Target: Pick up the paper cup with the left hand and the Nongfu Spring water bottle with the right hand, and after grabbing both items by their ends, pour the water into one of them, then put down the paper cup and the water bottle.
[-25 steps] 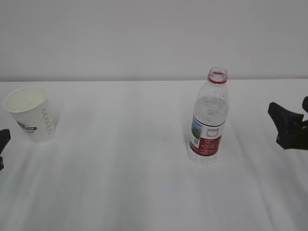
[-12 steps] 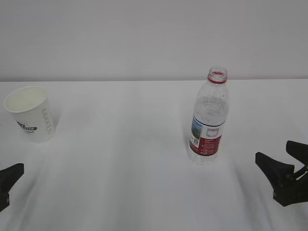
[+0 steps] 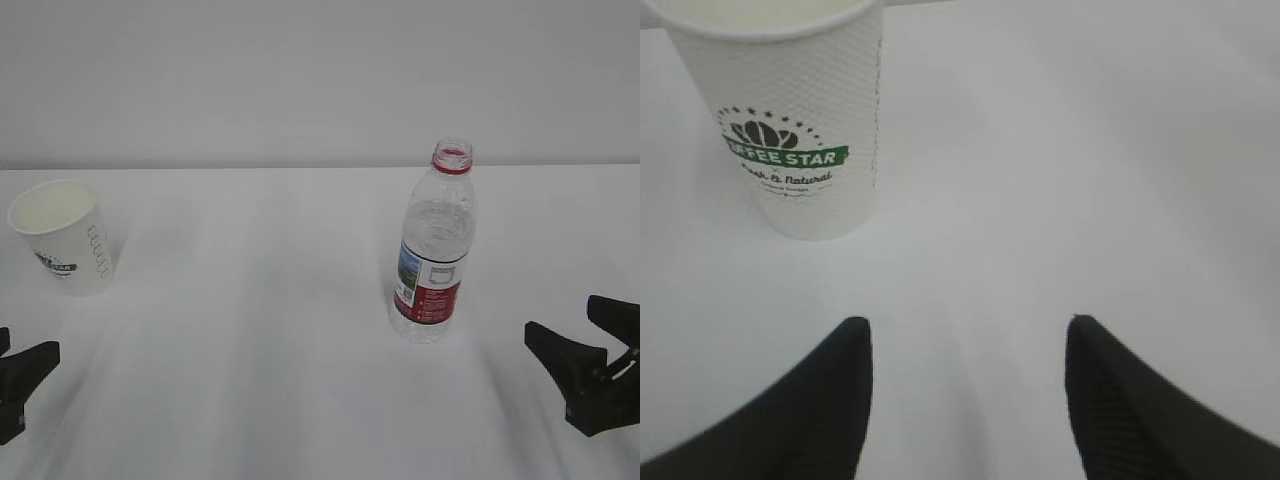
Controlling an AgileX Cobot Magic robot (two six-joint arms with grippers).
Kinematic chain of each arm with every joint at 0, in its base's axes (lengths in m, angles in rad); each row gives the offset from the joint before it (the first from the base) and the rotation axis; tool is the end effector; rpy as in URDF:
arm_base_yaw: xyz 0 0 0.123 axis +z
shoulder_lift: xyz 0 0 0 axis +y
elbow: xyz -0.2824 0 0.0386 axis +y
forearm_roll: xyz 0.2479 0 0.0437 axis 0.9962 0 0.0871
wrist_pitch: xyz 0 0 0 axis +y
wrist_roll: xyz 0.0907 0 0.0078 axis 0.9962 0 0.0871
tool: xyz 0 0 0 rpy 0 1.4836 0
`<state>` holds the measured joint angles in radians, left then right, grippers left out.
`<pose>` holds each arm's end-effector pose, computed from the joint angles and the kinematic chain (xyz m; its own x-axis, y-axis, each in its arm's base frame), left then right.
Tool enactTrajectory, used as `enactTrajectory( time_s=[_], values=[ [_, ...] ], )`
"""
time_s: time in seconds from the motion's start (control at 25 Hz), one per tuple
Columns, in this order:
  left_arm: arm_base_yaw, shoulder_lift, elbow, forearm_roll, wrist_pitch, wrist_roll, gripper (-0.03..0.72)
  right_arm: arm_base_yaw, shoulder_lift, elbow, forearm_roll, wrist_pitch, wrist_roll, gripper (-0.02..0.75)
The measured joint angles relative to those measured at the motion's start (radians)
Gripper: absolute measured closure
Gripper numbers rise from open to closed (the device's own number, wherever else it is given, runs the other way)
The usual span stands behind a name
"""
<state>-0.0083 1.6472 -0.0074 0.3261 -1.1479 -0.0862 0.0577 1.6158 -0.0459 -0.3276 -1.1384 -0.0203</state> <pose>0.1656 -0.0280 0.1153 -0.3979 0.0527 -0.9159 0.2950 0.9527 -0.0733 0.1746 0.0367 0.1243 -0.2994 -0.1716 -0.9386 -0.3807 0.9235 -0.0474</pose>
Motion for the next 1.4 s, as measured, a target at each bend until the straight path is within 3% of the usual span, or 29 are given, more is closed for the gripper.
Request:
enactTrajectory(
  time_s=[0.48, 0.88, 1.0, 1.2, 1.4],
  values=[
    [0.0, 0.0, 0.0, 0.02, -0.001, 0.0, 0.258, 0.0, 0.0, 0.0, -0.02, -0.001, 0.0, 0.155],
    [0.0, 0.001, 0.0, 0.021, -0.001, 0.0, 0.257, 0.0, 0.0, -0.014, -0.157, -0.004, -0.055, 0.15],
    [0.0, 0.001, 0.0, 0.021, -0.001, 0.0, 0.226, 0.0, 0.003, -0.035, -0.199, -0.004, -0.055, 0.136],
    [0.0, 0.001, 0.0, 0.022, -0.001, 0.0, 0.105, 0.0, 0.055, -0.089, -0.263, -0.008, 0.103, 0.084],
    [0.0, 0.001, 0.0, 0.024, -0.001, 0.0, 0.081, 0.0, 0.086, -0.095, -0.24, -0.007, 0.076, 0.077]
  ],
)
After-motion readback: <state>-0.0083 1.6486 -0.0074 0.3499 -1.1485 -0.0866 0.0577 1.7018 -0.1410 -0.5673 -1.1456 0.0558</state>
